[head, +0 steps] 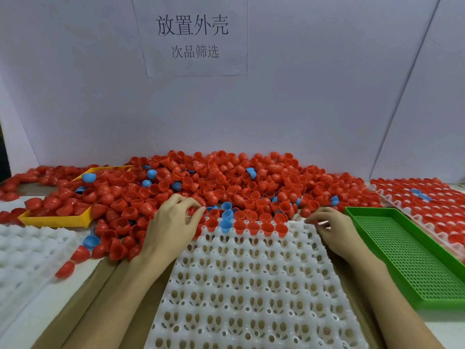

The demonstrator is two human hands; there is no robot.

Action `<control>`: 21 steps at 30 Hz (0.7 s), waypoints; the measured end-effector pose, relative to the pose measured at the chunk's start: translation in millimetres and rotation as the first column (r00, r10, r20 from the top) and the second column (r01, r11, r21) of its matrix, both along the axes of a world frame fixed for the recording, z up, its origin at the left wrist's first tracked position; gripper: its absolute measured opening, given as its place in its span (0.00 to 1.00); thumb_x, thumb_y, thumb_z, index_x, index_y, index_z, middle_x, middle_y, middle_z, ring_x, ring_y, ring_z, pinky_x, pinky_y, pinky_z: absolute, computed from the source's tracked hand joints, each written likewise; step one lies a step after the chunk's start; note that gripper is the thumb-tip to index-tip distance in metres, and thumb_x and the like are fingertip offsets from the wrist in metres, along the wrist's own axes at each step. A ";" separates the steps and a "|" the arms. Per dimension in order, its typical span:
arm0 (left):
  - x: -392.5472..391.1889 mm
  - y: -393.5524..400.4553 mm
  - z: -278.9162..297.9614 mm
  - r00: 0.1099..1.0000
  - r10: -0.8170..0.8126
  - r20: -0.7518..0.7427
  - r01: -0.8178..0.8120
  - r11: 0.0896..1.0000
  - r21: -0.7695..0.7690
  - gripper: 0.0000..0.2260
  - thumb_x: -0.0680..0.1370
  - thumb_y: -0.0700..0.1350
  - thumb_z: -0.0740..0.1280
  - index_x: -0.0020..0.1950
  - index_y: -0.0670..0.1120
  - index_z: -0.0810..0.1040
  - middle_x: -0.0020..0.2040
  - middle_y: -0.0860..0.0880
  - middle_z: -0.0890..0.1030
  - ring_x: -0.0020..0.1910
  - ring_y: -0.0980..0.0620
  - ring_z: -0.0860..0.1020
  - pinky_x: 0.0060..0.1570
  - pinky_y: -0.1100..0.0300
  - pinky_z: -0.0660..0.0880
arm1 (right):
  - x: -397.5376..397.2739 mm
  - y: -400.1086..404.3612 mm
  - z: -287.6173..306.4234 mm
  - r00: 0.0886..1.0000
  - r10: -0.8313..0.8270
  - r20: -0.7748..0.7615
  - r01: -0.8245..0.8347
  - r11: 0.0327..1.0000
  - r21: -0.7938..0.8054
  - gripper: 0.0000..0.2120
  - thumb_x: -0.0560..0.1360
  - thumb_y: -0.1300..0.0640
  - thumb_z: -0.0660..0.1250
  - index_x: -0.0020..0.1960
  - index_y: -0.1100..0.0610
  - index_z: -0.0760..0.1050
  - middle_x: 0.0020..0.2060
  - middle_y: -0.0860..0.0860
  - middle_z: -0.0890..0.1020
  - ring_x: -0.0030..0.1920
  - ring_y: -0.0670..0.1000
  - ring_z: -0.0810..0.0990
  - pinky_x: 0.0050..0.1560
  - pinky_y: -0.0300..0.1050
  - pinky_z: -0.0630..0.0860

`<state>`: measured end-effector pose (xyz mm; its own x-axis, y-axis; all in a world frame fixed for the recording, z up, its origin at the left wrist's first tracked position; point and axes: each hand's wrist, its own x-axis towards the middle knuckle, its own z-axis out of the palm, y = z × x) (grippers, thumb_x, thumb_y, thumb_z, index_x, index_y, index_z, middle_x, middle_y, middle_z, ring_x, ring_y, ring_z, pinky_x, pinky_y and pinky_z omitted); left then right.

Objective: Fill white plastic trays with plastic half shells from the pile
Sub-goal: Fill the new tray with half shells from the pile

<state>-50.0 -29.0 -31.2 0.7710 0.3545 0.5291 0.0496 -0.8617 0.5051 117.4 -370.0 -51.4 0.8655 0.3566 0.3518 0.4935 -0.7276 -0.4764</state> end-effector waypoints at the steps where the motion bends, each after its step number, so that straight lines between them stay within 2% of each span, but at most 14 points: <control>1: 0.1 0.1 0.3 1.000 0.000 0.001 0.000 1.000 -0.001 0.07 0.81 0.53 0.69 0.54 0.52 0.84 0.52 0.55 0.77 0.47 0.55 0.80 0.42 0.61 0.76 | 0.4 -0.7 -0.5 0.999 -0.028 0.021 0.027 0.999 0.036 0.11 0.78 0.68 0.72 0.50 0.54 0.88 0.53 0.50 0.81 0.48 0.49 0.80 0.49 0.36 0.74; 4: 0.4 0.0 0.7 1.000 0.004 0.002 -0.004 1.000 0.008 0.08 0.81 0.52 0.69 0.54 0.50 0.84 0.53 0.54 0.77 0.50 0.53 0.80 0.44 0.60 0.76 | -0.2 0.0 -1.5 0.993 -0.103 0.049 0.100 0.993 0.060 0.08 0.79 0.66 0.72 0.53 0.57 0.87 0.52 0.52 0.78 0.48 0.51 0.78 0.52 0.42 0.73; 9: -0.2 -1.5 1.8 1.000 0.005 0.015 -0.005 1.000 0.019 0.07 0.81 0.51 0.70 0.53 0.50 0.84 0.53 0.54 0.77 0.52 0.53 0.78 0.42 0.65 0.72 | -5.0 3.9 4.7 0.985 -0.165 0.059 0.153 0.974 0.167 0.10 0.81 0.67 0.68 0.57 0.59 0.85 0.52 0.54 0.81 0.52 0.54 0.80 0.56 0.46 0.76; 11: -0.1 -1.8 2.5 1.000 0.001 0.023 -0.001 1.000 0.022 0.07 0.81 0.51 0.69 0.53 0.50 0.84 0.53 0.53 0.77 0.53 0.53 0.77 0.43 0.64 0.73 | -9.1 8.7 9.4 0.991 -0.111 0.075 0.096 0.980 0.176 0.11 0.82 0.66 0.67 0.60 0.58 0.85 0.58 0.53 0.80 0.59 0.54 0.80 0.62 0.48 0.76; 14: -0.3 -2.4 2.6 1.000 -0.005 0.027 0.004 1.000 0.018 0.07 0.81 0.50 0.69 0.53 0.49 0.84 0.53 0.54 0.77 0.54 0.53 0.77 0.45 0.61 0.75 | -17.2 22.3 18.9 0.993 0.100 0.056 -0.109 0.978 0.178 0.17 0.83 0.67 0.64 0.65 0.53 0.83 0.68 0.46 0.77 0.69 0.47 0.73 0.71 0.46 0.70; 17: -0.6 -2.9 2.6 1.000 -0.010 0.019 0.010 1.000 0.026 0.07 0.81 0.50 0.69 0.53 0.49 0.84 0.52 0.54 0.76 0.55 0.53 0.76 0.46 0.61 0.74 | -23.0 34.4 20.9 0.968 0.240 -0.070 -0.241 0.971 -0.002 0.25 0.82 0.73 0.58 0.66 0.51 0.82 0.74 0.43 0.72 0.75 0.44 0.67 0.75 0.43 0.65; 19: -0.2 -3.2 2.4 1.000 -0.012 0.013 0.012 0.999 0.037 0.08 0.81 0.50 0.69 0.52 0.48 0.84 0.52 0.54 0.76 0.55 0.53 0.76 0.46 0.59 0.75 | -22.0 36.9 17.3 0.969 0.226 -0.104 -0.239 0.961 -0.142 0.27 0.80 0.75 0.57 0.67 0.53 0.82 0.75 0.46 0.73 0.77 0.48 0.67 0.75 0.41 0.61; 21: -0.2 -3.6 2.6 1.000 -0.014 0.013 0.013 0.999 0.041 0.08 0.81 0.50 0.69 0.52 0.48 0.84 0.52 0.54 0.76 0.55 0.52 0.76 0.47 0.59 0.74 | -19.6 34.8 16.0 0.976 0.185 -0.116 -0.204 0.963 -0.176 0.25 0.79 0.74 0.58 0.68 0.56 0.81 0.74 0.50 0.75 0.76 0.52 0.69 0.74 0.41 0.62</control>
<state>-50.3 -32.6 -28.6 0.7684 0.3215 0.5533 0.0311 -0.8824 0.4696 97.9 -335.2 -35.5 0.7996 0.5728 0.1805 0.5923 -0.7024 -0.3947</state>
